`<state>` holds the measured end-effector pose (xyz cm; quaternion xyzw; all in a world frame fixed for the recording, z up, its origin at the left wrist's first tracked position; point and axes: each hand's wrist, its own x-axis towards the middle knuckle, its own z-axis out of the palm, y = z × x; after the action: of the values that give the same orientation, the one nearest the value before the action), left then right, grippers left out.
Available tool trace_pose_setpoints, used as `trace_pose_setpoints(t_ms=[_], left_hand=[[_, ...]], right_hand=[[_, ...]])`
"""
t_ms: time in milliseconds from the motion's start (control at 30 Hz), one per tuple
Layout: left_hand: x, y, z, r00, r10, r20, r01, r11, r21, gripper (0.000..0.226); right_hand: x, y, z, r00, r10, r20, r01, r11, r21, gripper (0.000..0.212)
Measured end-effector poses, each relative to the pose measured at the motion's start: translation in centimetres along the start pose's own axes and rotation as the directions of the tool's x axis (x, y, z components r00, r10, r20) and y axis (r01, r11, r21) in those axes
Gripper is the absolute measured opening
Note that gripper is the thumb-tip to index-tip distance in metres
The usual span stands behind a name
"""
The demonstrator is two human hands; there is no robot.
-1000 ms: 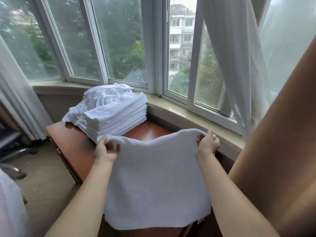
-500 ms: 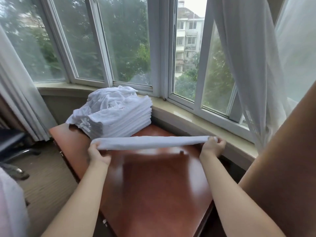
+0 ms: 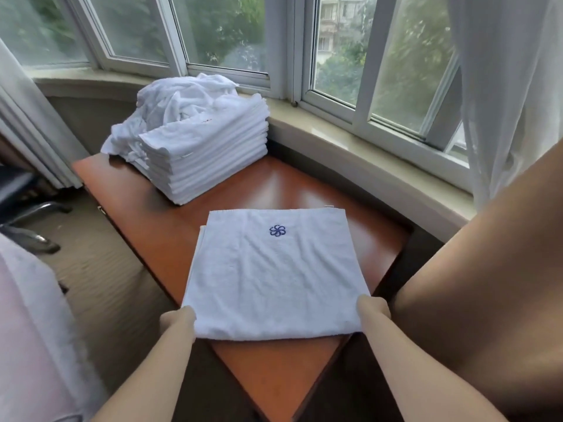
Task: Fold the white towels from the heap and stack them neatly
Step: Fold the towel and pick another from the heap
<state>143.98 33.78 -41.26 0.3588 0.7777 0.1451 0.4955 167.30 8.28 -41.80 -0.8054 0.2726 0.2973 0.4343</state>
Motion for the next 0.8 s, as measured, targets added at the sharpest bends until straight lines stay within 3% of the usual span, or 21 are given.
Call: trace_pose_setpoints(t_ms=[67, 167, 233, 333, 467, 800], left_hand=[[0.9, 1.0, 0.3, 0.991, 0.132, 0.026, -0.135, 0.976, 0.171, 0.038], [1.7, 3.3, 1.7, 0.963, 0.258, 0.076, -0.262, 0.84, 0.475, 0.044], [2.1, 5.0, 3.1, 0.943, 0.322, 0.087, -0.31, 0.751, 0.582, 0.044], [3.1, 7.7, 5.3, 0.898, 0.405, 0.171, -0.424, 0.692, 0.584, 0.046], [5.0, 11.4, 8.5, 0.859, 0.45, 0.244, -0.509, 0.693, 0.511, 0.048], [8.9, 17.3, 15.4, 0.832, 0.538, 0.133, -0.508, 0.645, 0.57, 0.046]], right_hand=[[-0.3, -1.4, 0.7, 0.994, -0.111, -0.018, 0.107, 0.982, -0.157, 0.047], [0.2, -3.2, 2.8, 0.978, -0.14, -0.154, 0.078, 0.933, -0.351, 0.046], [0.1, -4.2, 3.9, 0.971, -0.145, -0.189, 0.049, 0.898, -0.437, 0.044], [1.0, -5.8, 5.6, 0.959, -0.173, -0.225, 0.049, 0.881, -0.47, 0.043], [2.4, -9.2, 7.6, 0.946, -0.192, -0.263, 0.073, 0.912, -0.404, 0.04], [6.5, -16.1, 11.5, 0.916, -0.271, -0.295, 0.17, 0.93, -0.325, 0.035]])
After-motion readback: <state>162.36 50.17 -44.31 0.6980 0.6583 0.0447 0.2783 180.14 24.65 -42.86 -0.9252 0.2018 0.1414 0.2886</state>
